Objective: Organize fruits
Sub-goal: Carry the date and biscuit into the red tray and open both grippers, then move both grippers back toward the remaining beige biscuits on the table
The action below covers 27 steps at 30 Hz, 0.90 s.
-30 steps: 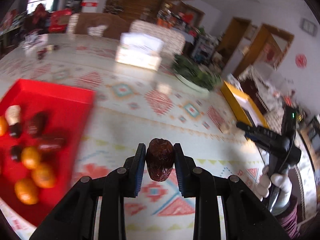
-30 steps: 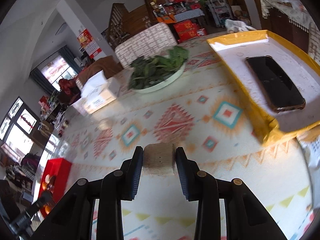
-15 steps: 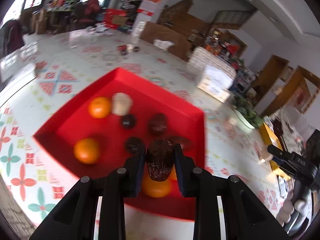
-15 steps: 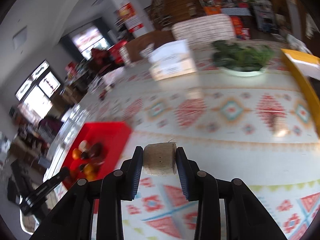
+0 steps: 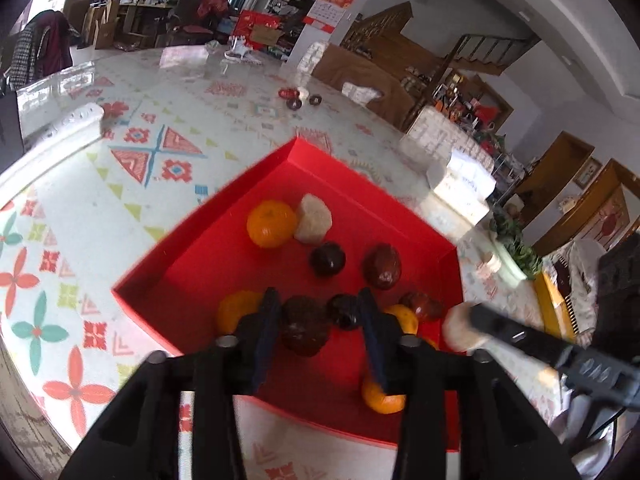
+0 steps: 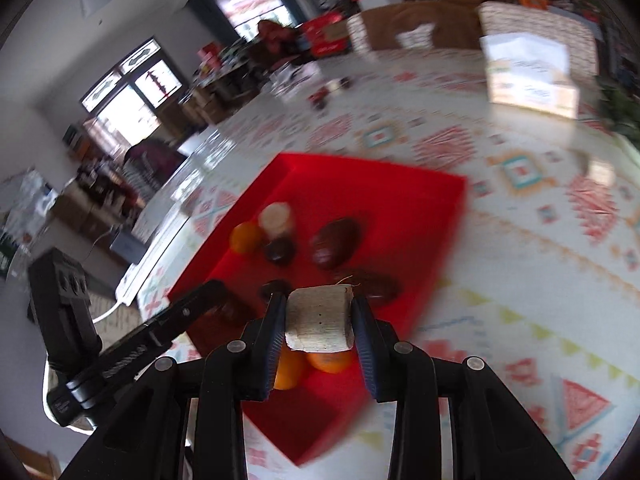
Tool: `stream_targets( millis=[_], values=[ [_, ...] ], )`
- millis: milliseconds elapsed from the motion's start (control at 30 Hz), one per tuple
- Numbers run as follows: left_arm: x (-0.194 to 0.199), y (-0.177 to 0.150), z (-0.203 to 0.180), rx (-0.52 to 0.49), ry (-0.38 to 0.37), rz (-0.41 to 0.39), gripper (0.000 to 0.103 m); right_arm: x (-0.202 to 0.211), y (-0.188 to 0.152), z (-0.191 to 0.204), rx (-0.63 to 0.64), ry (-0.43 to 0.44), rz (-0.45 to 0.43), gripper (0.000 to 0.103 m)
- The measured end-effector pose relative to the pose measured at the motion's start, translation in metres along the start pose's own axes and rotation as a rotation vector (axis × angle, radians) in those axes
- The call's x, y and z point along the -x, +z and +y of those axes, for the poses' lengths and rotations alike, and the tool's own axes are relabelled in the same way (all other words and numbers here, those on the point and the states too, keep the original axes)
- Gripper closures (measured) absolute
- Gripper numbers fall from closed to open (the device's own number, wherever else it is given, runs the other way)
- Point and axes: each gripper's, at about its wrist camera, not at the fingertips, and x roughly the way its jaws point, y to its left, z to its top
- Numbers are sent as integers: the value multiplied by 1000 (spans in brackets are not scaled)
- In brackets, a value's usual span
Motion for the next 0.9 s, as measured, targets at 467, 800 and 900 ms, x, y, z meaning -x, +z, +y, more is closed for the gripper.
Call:
stream_targets(
  millis=[467, 800, 900],
  values=[
    [22, 16, 36, 94, 10, -63, 44, -37, -8, 42, 72, 58, 48, 61],
    [26, 9, 14, 42, -14, -45, 38, -5, -14, 25, 41, 26, -16, 51],
    [29, 6, -2, 2, -14, -44, 27, 7, -19, 13, 21, 11, -30, 50]
  ],
)
